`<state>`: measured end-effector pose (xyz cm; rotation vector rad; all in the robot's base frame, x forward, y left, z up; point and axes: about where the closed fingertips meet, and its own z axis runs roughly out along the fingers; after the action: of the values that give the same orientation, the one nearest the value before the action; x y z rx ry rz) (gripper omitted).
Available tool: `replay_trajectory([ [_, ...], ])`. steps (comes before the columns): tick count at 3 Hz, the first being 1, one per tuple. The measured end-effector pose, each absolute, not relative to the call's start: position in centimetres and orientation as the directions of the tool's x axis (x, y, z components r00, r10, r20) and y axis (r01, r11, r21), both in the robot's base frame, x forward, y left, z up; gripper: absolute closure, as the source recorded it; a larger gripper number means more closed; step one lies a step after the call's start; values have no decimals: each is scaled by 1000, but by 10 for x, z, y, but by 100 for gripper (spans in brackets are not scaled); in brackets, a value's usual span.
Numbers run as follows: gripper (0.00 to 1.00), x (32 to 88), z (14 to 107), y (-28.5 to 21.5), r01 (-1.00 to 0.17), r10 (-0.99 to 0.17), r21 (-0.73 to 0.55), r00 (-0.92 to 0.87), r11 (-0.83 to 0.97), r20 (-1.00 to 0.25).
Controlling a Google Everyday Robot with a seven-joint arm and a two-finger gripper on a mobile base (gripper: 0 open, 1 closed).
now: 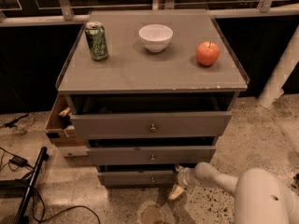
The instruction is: Open bottom drawer
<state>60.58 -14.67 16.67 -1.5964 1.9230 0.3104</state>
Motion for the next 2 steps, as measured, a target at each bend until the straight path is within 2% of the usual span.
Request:
replay_trajectory([
  [2,0,597,159,-149,-967,-832,-133,-111,216,-544],
])
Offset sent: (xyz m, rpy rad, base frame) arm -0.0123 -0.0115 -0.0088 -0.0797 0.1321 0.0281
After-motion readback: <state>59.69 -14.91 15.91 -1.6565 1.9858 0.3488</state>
